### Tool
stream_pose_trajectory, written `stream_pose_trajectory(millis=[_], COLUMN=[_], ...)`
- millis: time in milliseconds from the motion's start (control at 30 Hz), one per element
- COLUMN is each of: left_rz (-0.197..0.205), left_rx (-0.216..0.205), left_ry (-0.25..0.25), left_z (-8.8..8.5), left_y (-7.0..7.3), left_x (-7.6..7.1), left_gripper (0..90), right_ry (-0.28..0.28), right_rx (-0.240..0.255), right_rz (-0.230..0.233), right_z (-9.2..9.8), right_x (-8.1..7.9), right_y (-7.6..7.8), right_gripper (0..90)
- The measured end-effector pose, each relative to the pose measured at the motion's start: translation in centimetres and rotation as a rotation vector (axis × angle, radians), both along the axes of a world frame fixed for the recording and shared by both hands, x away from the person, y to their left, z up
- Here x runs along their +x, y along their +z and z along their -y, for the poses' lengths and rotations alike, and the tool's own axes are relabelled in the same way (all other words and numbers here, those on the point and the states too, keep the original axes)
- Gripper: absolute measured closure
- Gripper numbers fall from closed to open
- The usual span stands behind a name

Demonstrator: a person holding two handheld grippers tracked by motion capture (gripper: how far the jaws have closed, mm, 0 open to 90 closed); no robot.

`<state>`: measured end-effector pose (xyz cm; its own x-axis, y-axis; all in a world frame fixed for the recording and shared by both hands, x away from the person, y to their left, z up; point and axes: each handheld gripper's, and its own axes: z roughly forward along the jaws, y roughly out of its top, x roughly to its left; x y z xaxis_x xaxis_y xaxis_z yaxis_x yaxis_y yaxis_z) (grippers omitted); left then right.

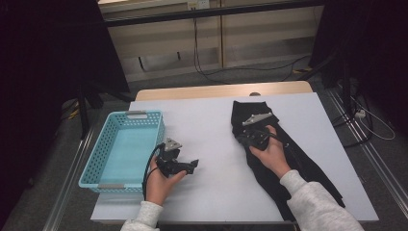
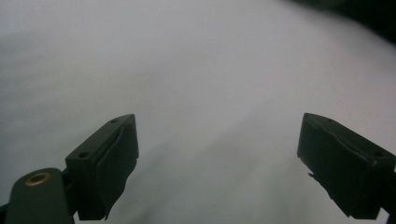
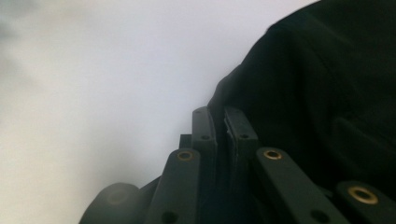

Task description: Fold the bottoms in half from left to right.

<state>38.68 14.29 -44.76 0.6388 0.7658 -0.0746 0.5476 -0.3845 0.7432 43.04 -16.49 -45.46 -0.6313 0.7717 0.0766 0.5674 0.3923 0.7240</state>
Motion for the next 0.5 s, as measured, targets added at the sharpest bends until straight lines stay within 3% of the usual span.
stream_pose_trajectory(millis=[200, 267, 333, 367, 500], left_rz=[0.002, 0.008, 0.001, 0.003, -0.013], left_rx=[-0.001, -0.014, -0.029, -0.027, -0.051], left_ry=[0.016, 0.015, 0.016, 0.012, 0.012], left_z=[0.0, 0.1, 0.4, 0.5, 1.3], left_y=[0.3, 0.5, 0.5, 0.5, 0.6], left_x=[0.4, 0.6, 0.7, 0.8, 1.5], left_gripper=[12.2, 12.1, 11.9, 11.9, 11.2], right_ry=[0.173, 0.209, 0.198, 0.189, 0.127], right_rx=[0.039, 0.063, 0.028, 0.026, 0.075], right_rz=[-0.037, -0.061, -0.032, -0.023, 0.027], right_z=[-3.9, -4.8, -5.2, -5.0, -2.8], right_x=[-2.2, -2.9, -3.5, -3.6, -3.8], right_y=[-0.1, -0.1, 0.1, 0.4, 2.1], right_gripper=[82.9, 74.3, 60.0, 58.1, 49.7])
